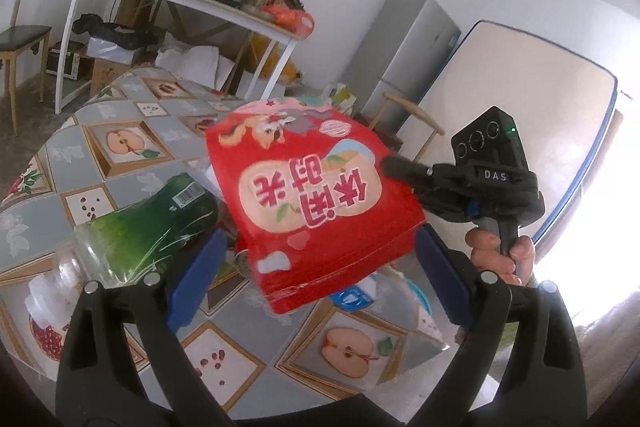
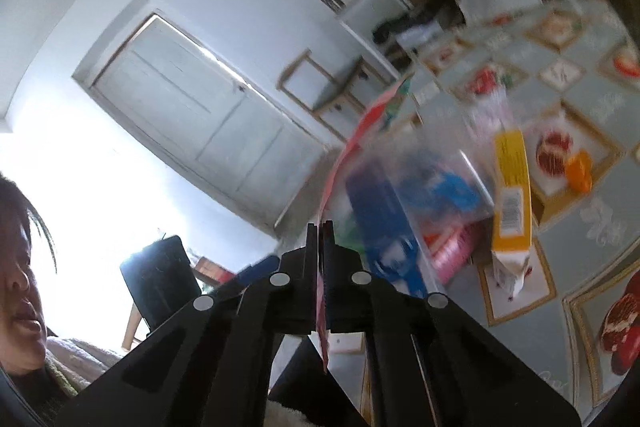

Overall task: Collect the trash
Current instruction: 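Grasp the blue-and-white toothpaste box with the right tool while the left tool grasps the red snack bag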

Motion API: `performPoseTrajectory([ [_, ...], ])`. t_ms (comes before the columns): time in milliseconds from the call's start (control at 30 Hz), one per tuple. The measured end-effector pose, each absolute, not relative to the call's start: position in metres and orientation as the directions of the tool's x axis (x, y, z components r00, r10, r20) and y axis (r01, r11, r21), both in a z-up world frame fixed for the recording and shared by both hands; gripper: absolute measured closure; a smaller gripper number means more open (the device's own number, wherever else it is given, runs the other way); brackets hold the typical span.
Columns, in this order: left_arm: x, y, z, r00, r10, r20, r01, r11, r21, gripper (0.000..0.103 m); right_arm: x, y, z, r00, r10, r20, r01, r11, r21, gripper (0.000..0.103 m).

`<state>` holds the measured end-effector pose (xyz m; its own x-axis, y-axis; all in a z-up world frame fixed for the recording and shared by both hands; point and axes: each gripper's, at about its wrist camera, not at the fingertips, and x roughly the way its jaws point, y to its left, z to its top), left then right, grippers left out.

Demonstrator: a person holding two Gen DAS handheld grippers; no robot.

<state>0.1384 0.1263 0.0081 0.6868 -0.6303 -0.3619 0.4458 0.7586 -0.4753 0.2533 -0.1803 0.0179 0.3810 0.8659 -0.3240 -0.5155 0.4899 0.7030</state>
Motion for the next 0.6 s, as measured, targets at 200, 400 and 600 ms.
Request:
performPoseTrajectory([
  [200,0.127,0.128,0.013,0.693,-0.636,-0.339,0.464,0.754,-0.464,0.012,0.235,-0.204,0.049,0.47,0.846,-0.251,-0.55,0.503,0.666,0.101],
  [400,0.132,0.118,-0.004,0.659,-0.646,-0.386,0.454,0.75,-0.481,0.012,0.221,-0.214,0.046,0.495,0.812,-0.309,-0.499,0.557,0.664,0.1],
  [600,0.132,0.115,-0.021,0.633,-0.637,-0.44,0.425,0.761,-0.49,0.012,0.21,-0.214,0.012,0.55,0.675,-0.492,-0.384,0.727,0.569,0.081],
])
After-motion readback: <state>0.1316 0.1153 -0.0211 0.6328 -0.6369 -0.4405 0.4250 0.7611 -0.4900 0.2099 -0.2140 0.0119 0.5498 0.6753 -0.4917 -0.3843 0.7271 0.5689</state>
